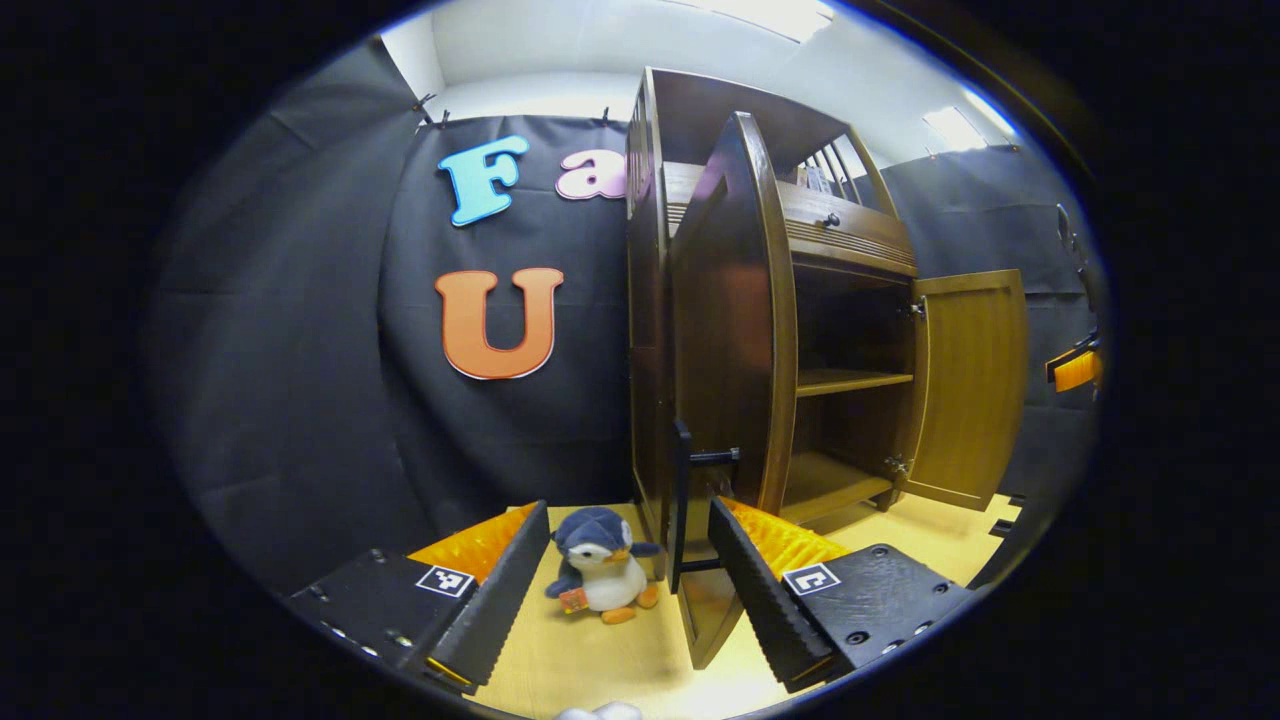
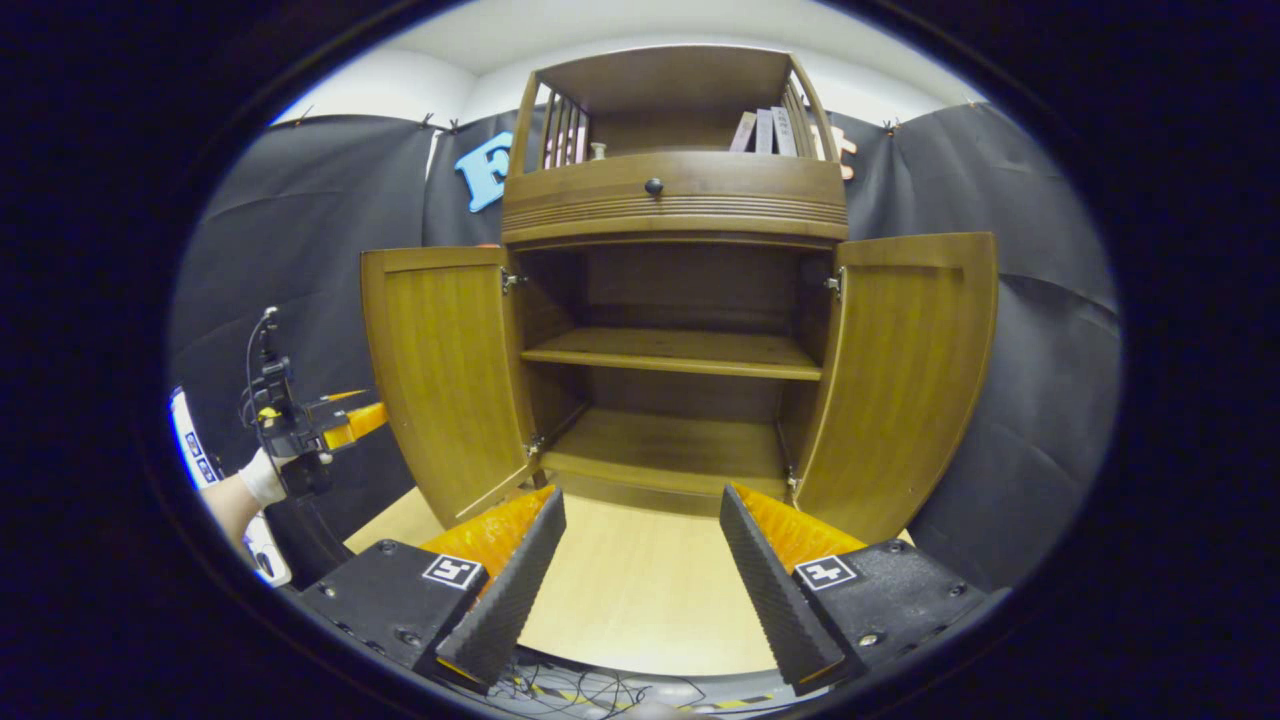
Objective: Open the right door of the double-door shoe cabinet with the right hand, and open the left door with the left hand.
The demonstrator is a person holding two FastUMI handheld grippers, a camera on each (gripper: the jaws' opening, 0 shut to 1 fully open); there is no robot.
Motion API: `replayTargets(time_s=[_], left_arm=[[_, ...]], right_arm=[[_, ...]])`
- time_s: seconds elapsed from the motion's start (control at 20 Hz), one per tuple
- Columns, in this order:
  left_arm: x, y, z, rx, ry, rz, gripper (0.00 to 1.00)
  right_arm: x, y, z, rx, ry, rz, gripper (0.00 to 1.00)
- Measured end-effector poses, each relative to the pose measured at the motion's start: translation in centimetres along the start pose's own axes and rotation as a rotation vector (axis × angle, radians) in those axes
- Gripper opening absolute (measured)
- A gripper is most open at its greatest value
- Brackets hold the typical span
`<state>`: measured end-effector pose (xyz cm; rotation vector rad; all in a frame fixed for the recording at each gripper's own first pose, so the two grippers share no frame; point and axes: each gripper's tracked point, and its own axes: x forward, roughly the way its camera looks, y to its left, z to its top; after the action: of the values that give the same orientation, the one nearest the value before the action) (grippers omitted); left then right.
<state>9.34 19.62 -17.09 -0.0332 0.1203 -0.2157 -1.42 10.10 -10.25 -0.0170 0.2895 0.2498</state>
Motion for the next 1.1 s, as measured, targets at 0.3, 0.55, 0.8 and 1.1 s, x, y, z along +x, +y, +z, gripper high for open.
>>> replayTargets(time_s=[0.3, 0.55, 0.8, 1.1], left_arm=[[-4.2, -0.8, 3.5, 0.001, -0.016, 0.146, 0.95], [-6.1, -5.6, 8.1, 0.022, -0.043, 0.205, 0.95], [-5.8, -12.8, 11.4, 0.079, -0.066, 0.203, 0.94], [-4.9, -20.2, 11.2, 0.044, -0.041, 0.134, 0.96]], right_arm=[[0.3, -1.6, 0.9, 0.01, -0.033, -0.035, 0.99], [0.1, -3.6, 2.0, 0.018, -0.082, -0.09, 0.99], [-0.5, -5.4, 2.7, 0.033, -0.119, -0.14, 0.99], [-1.4, -7.3, 2.5, 0.057, -0.144, -0.187, 1.0]])
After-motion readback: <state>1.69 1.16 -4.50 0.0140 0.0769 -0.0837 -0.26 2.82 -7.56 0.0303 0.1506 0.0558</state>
